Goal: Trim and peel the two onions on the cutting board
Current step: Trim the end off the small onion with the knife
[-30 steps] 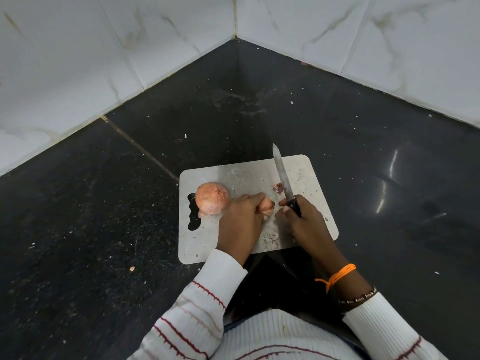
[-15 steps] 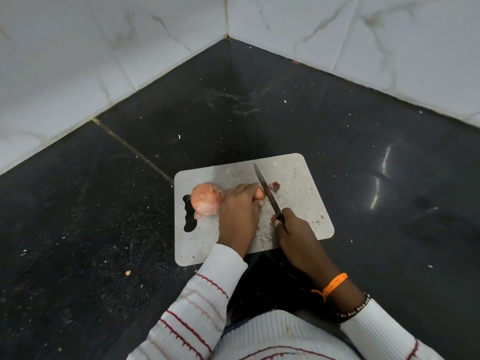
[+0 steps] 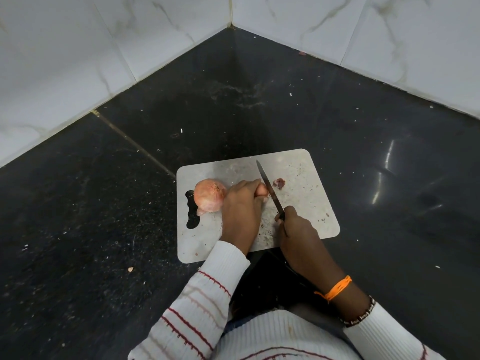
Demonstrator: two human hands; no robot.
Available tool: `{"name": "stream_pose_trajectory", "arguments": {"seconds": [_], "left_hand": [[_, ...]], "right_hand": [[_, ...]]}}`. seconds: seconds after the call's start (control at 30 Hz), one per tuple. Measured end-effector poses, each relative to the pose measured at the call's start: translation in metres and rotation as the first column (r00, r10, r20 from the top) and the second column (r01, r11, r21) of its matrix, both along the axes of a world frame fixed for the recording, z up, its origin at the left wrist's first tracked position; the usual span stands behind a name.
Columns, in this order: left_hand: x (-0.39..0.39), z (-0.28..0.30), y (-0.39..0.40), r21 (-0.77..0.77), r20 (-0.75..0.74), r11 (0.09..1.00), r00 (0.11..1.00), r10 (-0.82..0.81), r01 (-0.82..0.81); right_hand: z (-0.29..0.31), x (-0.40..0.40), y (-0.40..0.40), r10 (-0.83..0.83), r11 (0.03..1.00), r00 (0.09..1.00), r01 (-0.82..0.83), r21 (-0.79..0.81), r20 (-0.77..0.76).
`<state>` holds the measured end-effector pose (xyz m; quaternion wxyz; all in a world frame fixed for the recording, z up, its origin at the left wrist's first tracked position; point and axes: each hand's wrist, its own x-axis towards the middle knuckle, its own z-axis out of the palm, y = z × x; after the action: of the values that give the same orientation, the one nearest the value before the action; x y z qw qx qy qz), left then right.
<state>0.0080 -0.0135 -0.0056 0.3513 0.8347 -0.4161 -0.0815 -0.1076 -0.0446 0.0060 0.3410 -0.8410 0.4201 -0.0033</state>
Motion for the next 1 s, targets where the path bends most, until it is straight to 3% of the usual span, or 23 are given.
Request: {"name": "stream_pose_trajectory", "arguments": {"seconds": [0.23, 1.0], "left_hand": [[-0.002, 0.003, 0.0, 0.014, -0.019, 1.0, 1.0, -0.008, 0.008], [0.002, -0.002, -0.002, -0.015, -0.013, 1.0, 1.0, 0.009, -0.01]], "right_hand": [[0.006, 0.004, 0.001, 0.063, 0.998, 0.992, -0.066, -0.022, -0.112], [0.016, 0.027, -0.017, 0.108, 0.993, 0.968, -0.116, -0.021, -0.226]]}}
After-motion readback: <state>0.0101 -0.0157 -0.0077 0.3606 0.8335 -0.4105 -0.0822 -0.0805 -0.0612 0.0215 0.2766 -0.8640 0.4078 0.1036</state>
